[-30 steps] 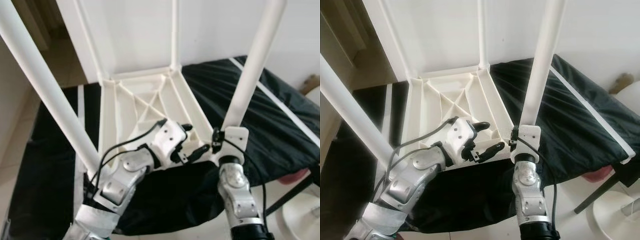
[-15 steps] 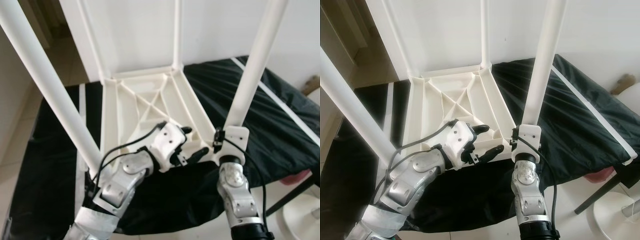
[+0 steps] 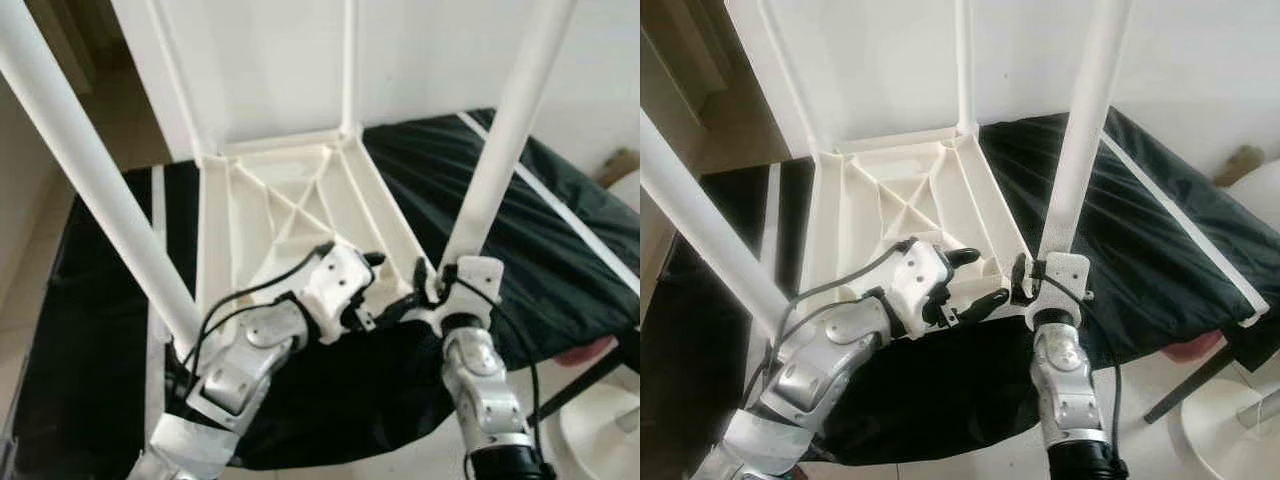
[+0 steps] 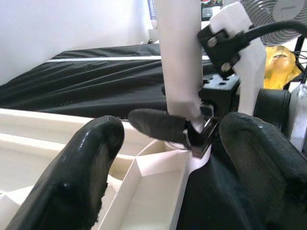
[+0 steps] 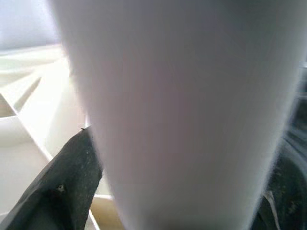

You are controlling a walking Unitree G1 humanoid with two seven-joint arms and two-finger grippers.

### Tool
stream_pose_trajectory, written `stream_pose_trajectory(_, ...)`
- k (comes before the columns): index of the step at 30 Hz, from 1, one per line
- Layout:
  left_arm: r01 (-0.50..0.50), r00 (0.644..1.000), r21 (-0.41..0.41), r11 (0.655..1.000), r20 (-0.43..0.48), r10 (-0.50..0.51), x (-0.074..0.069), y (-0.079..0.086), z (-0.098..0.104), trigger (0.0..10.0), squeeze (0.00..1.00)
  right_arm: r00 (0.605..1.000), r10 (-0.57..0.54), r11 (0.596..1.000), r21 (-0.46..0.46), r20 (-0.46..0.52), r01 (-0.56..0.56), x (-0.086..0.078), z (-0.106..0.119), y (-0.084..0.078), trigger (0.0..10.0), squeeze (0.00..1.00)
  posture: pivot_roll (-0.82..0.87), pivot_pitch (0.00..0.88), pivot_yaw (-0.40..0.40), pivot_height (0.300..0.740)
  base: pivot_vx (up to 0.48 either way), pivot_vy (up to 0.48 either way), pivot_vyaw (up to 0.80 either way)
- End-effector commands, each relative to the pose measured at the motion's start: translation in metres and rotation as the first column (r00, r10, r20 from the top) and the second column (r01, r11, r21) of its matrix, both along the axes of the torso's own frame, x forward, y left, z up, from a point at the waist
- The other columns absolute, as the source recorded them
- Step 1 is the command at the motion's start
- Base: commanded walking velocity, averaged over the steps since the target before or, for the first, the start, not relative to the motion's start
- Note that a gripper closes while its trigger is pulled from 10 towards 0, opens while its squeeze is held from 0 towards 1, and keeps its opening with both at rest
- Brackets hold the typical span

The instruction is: Building children table

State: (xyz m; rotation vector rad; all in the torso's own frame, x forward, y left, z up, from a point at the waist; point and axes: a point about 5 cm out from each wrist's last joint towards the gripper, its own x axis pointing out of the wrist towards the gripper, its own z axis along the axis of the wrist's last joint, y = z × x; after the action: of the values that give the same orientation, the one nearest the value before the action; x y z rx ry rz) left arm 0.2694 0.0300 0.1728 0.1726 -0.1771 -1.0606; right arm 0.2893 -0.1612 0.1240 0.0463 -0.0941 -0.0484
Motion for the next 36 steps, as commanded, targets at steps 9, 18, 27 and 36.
stream_pose_trajectory(9, 0.037, 0.999, 0.012, 0.999, 0.01, -0.037, -0.002, 0.002, 0.004, 10.0, 0.0, 0.918, 0.396, 0.911, -0.13, 0.005, -0.392, 0.013, 0.024, -0.012, 10.0, 0.0, -0.04, 0.0, 0.041, 0.74, 0.0, 0.0, 0.0)
stream_pose_trajectory(18, 0.023, 1.0, 0.008, 1.0, 0.021, -0.023, 0.003, 0.002, 0.007, 10.0, 0.0, 0.829, 0.549, 0.804, -0.202, -0.11, -0.559, 0.015, 0.017, -0.012, 3.8, 0.0, -0.03, 0.0, 0.039, 0.74, 0.0, 0.0, 0.0)
stream_pose_trajectory(27, 0.008, 1.0, 0.008, 1.0, 0.019, -0.008, 0.002, 0.005, 0.006, 10.0, 0.0, 0.79, 0.583, 0.769, -0.186, -0.19, -0.612, 0.007, 0.003, -0.02, 0.0, 0.0, -0.02, 0.0, 0.034, 0.74, 0.0, 0.0, 0.0)
stream_pose_trajectory(36, 0.012, 1.0, 0.008, 1.0, 0.016, -0.012, 0.003, 0.005, 0.006, 10.0, 0.0, 0.839, 0.513, 0.822, -0.175, -0.184, -0.541, 0.01, 0.006, -0.031, 10.0, 0.0, -0.03, 0.0, 0.04, 0.74, 0.0, 0.0, 0.0)
